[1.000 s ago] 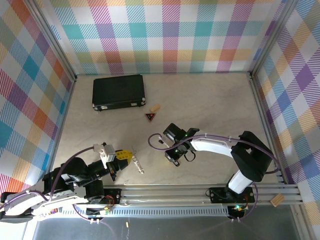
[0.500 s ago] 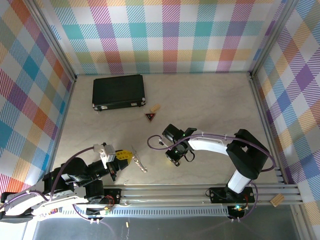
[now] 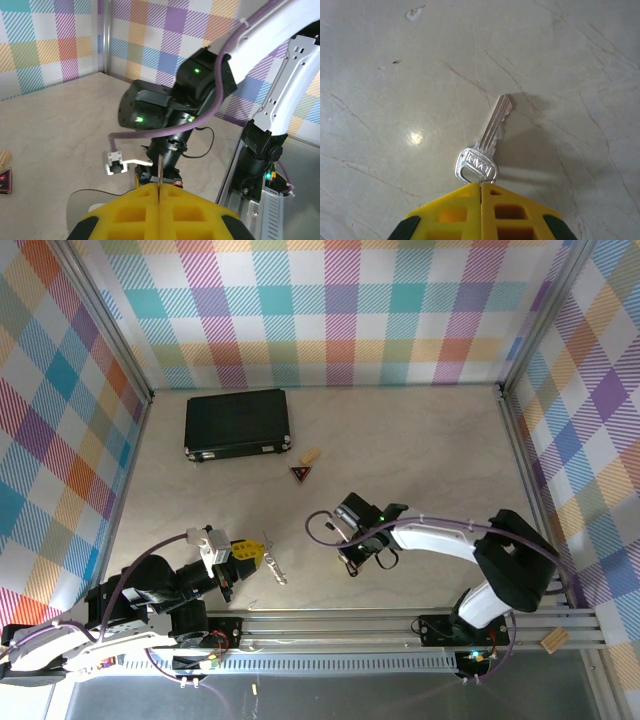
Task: Put the keys on the keyring
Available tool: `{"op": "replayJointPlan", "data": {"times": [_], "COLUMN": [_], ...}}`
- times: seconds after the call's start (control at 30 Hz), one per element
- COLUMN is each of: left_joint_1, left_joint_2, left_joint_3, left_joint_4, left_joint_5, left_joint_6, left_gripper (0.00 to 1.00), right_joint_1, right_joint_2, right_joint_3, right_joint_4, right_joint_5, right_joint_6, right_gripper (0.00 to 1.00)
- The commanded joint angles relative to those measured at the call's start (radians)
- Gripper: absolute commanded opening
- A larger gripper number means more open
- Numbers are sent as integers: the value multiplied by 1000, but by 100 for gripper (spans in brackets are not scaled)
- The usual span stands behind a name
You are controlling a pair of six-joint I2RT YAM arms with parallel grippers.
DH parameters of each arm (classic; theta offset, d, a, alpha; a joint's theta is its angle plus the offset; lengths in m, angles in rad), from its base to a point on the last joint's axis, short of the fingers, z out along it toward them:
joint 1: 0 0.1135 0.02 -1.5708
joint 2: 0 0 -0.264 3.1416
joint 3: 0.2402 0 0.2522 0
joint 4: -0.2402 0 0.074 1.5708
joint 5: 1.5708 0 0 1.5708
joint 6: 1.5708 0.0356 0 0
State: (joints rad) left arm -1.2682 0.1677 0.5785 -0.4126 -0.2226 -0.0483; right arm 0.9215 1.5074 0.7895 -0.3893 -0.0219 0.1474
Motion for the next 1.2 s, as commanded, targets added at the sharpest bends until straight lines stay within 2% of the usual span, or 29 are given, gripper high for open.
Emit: {"op": "replayJointPlan", "data": {"times": [0.0,0.17,0.27,0.4,0.5,0.6,0.73,0.83,0.97,1.17], "left_joint_1": [-1,-1,-2,-1,-1,-2,-2,-2,-1,-1], "left_joint_2": [-18,-18,-20,-25,-32,-41,-59,-63,-63,-66], "left_joint_3": [6,6,6,3,0,1,0,-3,-6,16], "left_joint_4": [41,41,41,42,41,43,41,48,51,11], "left_joint_5": [-7,-6,-10,-11,-15,-26,-36,-28,-20,-42], "left_joint_6": [7,3,4,3,3,5,8,11,11,-7], "left_gripper": [0,0,0,0,0,0,0,0,0,0], "right_joint_1": [15,30,35,36,40,41,43,36,0,-7], "right_joint_2": [-105,-188,-193,-184,-197,-255,-388,-432,-353,-108], "right_joint_3": [-146,-341,-398,-406,-402,-376,-289,-184,2,256], "right_joint_4": [256,590,708,707,664,559,282,71,-172,-438], "right_joint_5": [-3,32,31,30,27,18,74,99,64,47], "right_joint_6": [115,137,117,95,106,123,142,143,90,-34], "right_gripper": [0,0,0,0,6,20,39,53,61,64]}}
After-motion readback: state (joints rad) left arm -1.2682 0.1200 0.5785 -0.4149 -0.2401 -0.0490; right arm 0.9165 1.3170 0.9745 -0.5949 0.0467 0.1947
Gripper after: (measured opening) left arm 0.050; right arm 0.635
